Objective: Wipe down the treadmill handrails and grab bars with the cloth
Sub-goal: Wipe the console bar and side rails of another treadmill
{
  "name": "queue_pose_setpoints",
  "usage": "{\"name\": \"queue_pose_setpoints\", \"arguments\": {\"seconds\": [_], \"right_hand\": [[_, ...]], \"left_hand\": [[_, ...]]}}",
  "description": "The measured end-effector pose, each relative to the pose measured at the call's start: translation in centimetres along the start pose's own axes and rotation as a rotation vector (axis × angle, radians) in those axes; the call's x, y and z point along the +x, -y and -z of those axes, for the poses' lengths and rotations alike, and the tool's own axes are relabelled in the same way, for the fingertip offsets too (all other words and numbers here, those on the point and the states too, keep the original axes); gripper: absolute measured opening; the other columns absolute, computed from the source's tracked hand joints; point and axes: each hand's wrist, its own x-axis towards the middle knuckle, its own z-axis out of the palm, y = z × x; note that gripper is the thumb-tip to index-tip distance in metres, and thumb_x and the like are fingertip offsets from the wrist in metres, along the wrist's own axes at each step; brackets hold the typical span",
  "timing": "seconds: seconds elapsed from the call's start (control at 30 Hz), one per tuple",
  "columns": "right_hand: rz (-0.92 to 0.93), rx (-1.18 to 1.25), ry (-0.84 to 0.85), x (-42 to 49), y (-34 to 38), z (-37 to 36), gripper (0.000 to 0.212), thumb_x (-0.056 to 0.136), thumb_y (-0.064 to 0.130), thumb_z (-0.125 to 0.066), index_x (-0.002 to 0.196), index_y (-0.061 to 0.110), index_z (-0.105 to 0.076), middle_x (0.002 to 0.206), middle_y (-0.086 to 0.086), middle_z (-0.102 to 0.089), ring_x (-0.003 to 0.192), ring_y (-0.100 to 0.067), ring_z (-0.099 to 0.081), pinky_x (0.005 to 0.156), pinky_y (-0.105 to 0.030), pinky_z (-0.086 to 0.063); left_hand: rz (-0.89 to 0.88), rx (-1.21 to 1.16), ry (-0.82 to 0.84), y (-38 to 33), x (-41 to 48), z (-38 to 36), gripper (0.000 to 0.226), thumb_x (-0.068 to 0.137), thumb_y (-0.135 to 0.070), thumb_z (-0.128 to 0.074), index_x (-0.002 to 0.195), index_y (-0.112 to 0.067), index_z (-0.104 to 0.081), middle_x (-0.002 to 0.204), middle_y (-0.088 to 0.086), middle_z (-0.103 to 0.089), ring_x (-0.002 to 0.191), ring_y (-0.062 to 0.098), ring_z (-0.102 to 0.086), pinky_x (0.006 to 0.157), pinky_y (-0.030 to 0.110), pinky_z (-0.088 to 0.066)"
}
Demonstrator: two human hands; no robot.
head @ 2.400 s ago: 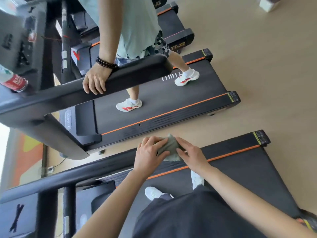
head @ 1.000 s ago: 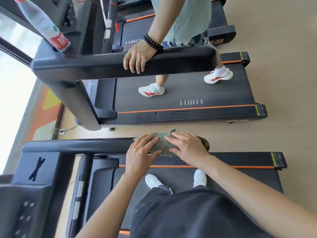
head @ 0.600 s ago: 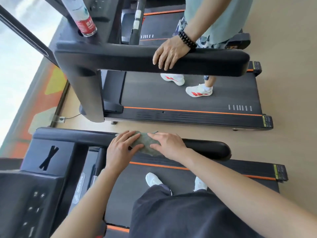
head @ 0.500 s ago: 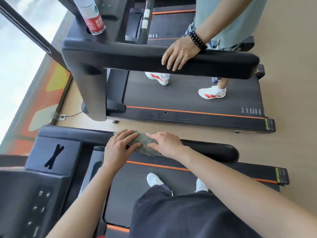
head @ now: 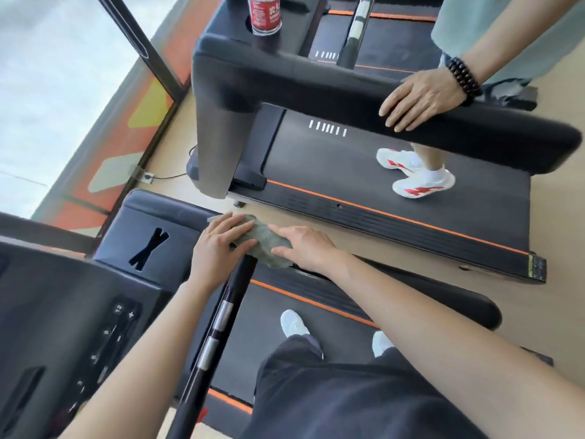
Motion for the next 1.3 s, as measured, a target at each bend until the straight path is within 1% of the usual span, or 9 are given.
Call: {"name": "queue_pose_setpoints", "arguments": {"seconds": [0.23, 0.33, 0.47, 0.57, 0.67, 0.83, 1.07, 1.2, 1.3], "right_hand": [[0.054, -0.122, -0.035, -4.1, -3.8, 1.0, 0.069, 0.091, 0.052, -0.066, 0.151, 0.049, -0.032, 0.151, 0.006, -0.05, 0.133, -0.028, -0.051, 0.101, -0.039, -0.045], [0.07, -0.119, -0.057, -7.6, -6.9, 1.6, 0.07, 0.09, 0.048, -0.069, 0.151, 0.049, -0.033, 0.152, 0.013, -0.047, 0.135, -0.024, -0.049, 0.103, -0.039, -0.045], [0.09, -0.132, -0.097, -12.4, -11.4, 2.3, 0.07, 0.089, 0.045, -0.07, 0.15, 0.049, -0.035, 0.153, 0.014, -0.046, 0.137, -0.021, -0.048, 0.104, -0.038, -0.045], [0.089, -0.103, -0.125, -15.8, -15.2, 2.8, 0.069, 0.088, 0.045, -0.072, 0.148, 0.049, -0.039, 0.152, 0.016, -0.047, 0.136, -0.016, -0.049, 0.105, -0.035, -0.044], [0.082, -0.092, -0.15, -19.4, -19.1, 3.2, 0.069, 0.087, 0.044, -0.073, 0.148, 0.048, -0.041, 0.151, 0.019, -0.048, 0.135, -0.013, -0.05, 0.106, -0.033, -0.044], [0.054, -0.089, -0.243, -24.9, -24.0, 2.7, 0.067, 0.087, 0.043, -0.073, 0.147, 0.046, -0.044, 0.151, 0.012, -0.049, 0.136, -0.013, -0.049, 0.109, -0.037, -0.045], [0.022, -0.038, -0.422, -29.5, -27.3, 0.1, 0.078, 0.076, 0.017, -0.087, 0.145, 0.028, -0.053, 0.148, -0.001, -0.053, 0.13, -0.026, -0.054, 0.11, -0.033, -0.039], [0.034, 0.041, -0.428, -30.6, -28.2, 0.0, 0.072, 0.078, 0.021, -0.085, 0.143, 0.026, -0.055, 0.15, 0.002, -0.051, 0.134, -0.017, -0.051, 0.112, -0.012, -0.028], [0.087, 0.011, -0.413, -30.7, -28.4, 0.8, 0.06, 0.086, 0.021, -0.079, 0.141, 0.027, -0.057, 0.149, 0.0, -0.052, 0.135, -0.017, -0.051, 0.115, -0.029, -0.038]], "left_hand": [[0.168, -0.119, -0.113, -7.0, -3.8, -4.4, 0.042, 0.091, -0.025, -0.076, 0.131, -0.018, -0.069, 0.152, 0.002, -0.052, 0.15, 0.026, -0.034, 0.115, 0.035, -0.035], [0.215, -0.211, -0.161, -11.5, -6.0, -7.3, 0.048, 0.091, -0.019, -0.075, 0.138, -0.015, -0.064, 0.157, 0.005, -0.043, 0.154, 0.03, -0.023, 0.121, 0.035, -0.028], [0.326, -0.318, -0.195, -18.4, -7.8, -10.7, 0.052, 0.091, -0.016, -0.072, 0.142, -0.016, -0.06, 0.161, 0.003, -0.035, 0.156, 0.027, -0.014, 0.12, 0.022, -0.019], [0.308, -0.305, -0.208, -23.1, -8.9, -13.0, 0.049, 0.093, -0.022, -0.065, 0.141, -0.015, -0.06, 0.161, 0.007, -0.038, 0.156, 0.032, -0.016, 0.122, 0.021, -0.017], [0.248, -0.232, -0.208, -26.9, -10.4, -15.2, 0.05, 0.093, -0.024, -0.068, 0.141, -0.017, -0.06, 0.159, 0.006, -0.042, 0.155, 0.037, -0.018, 0.121, 0.04, -0.03], [0.128, -0.129, -0.186, -31.8, -12.2, -17.7, 0.057, 0.088, -0.025, -0.075, 0.142, -0.016, -0.058, 0.159, 0.008, -0.043, 0.152, 0.042, -0.021, 0.119, 0.052, -0.033], [0.063, -0.084, -0.193, -36.4, -14.1, -20.1, 0.064, 0.083, -0.026, -0.079, 0.141, -0.011, -0.058, 0.158, 0.013, -0.043, 0.128, 0.038, -0.042, 0.111, 0.045, -0.042], [0.114, -0.184, -0.159, -38.2, -15.5, -20.6, 0.068, 0.083, -0.023, -0.078, 0.145, -0.011, -0.053, 0.162, 0.011, -0.037, 0.132, 0.039, -0.042, 0.102, 0.037, -0.046], [0.133, -0.269, -0.139, -38.4, -16.1, -21.2, 0.075, 0.086, -0.022, -0.076, 0.152, -0.01, -0.044, 0.166, 0.01, -0.028, 0.147, 0.038, -0.033, 0.113, 0.037, -0.039]]}}
